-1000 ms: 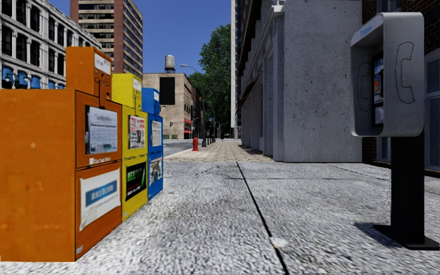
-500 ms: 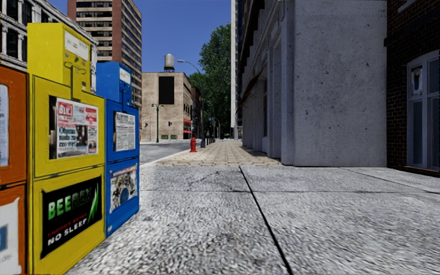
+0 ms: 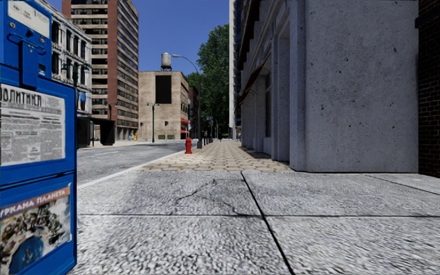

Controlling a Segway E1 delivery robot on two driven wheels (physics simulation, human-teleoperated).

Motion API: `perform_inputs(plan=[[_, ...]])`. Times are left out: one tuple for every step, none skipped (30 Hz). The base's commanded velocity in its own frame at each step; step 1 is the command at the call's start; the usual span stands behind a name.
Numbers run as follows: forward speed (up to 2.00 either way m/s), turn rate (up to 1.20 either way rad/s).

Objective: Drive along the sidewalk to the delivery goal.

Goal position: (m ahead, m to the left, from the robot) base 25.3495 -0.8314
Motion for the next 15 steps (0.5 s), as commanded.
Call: perform_inputs(plan=[[2.00,0.00],[2.00,0.00],[2.00,0.00],[2.00,0.00],[2.00,0.00],[2.00,0.00],[2.00,0.00],[2.00,0.00],[2.00,0.00],[2.00,0.00],[2.00,0.00],[2.00,0.00],[2.00,0.00],[2.00,0.00],[2.00,0.00]])
